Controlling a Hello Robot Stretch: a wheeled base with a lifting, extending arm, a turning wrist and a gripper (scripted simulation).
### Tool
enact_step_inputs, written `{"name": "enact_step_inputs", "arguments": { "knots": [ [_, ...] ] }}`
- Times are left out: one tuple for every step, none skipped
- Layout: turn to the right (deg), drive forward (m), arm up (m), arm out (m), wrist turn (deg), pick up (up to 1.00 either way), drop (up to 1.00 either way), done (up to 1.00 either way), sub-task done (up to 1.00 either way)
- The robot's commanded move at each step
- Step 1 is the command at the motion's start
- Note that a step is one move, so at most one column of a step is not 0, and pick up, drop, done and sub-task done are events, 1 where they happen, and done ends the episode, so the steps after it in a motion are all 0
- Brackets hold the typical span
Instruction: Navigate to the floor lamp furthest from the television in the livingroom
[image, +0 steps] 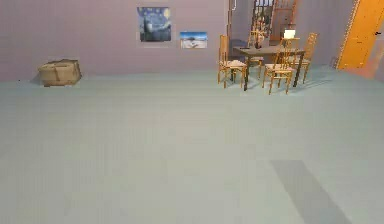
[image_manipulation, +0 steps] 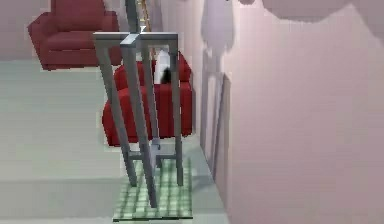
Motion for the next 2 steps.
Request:
{"name": "enact_step_inputs", "arguments": {
  "knots": [
    [-45.0,0.00,0.00,0.00,0.0,0.00,0.00,0.00,0.00],
    [-15.0,0.00,0.00,0.00,0.0,0.00,0.00,0.00,0.00]
  ]
}}
